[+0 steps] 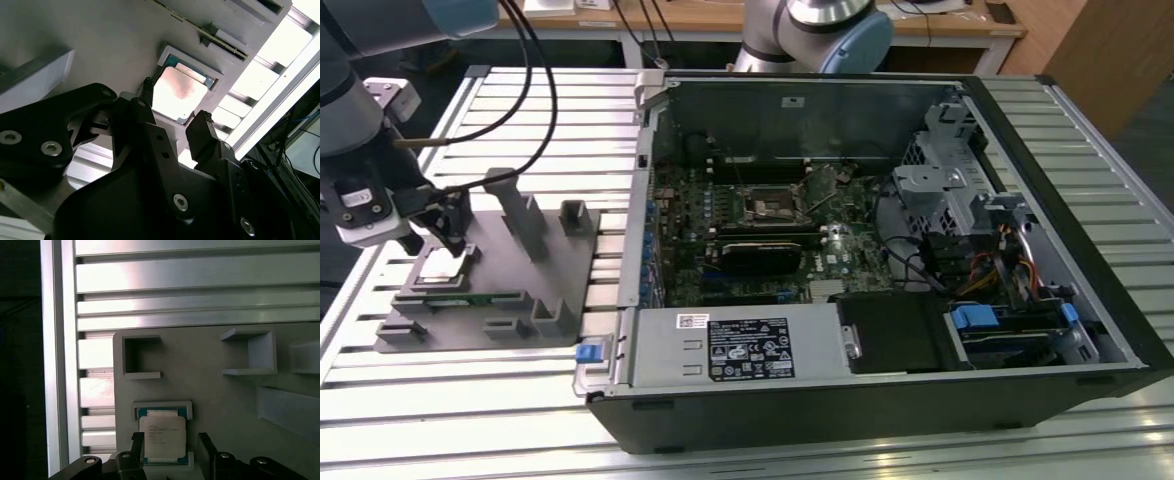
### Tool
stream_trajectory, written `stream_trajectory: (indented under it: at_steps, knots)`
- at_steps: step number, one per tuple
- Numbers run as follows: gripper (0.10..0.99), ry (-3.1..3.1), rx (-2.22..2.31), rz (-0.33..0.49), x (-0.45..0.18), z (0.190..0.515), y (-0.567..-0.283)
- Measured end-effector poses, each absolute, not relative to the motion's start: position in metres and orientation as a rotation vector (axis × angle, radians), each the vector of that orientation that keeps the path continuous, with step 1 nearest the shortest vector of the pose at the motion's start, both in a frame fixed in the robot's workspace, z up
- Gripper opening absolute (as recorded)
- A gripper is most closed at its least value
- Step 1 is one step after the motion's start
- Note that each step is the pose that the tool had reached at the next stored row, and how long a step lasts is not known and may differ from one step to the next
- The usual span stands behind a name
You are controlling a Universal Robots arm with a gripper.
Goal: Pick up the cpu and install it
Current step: 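Pick up the cpu and move it towards the insertion slot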
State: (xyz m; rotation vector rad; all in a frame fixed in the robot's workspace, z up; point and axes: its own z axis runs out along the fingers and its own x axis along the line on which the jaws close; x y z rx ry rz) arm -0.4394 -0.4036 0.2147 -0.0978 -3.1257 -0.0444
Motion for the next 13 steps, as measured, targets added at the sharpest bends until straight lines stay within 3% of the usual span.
stream_trajectory:
  at_steps: [13]
  knots:
    - [0.545,-3.126,-0.107,-0.042,-0.4392,0.209,-0.4056]
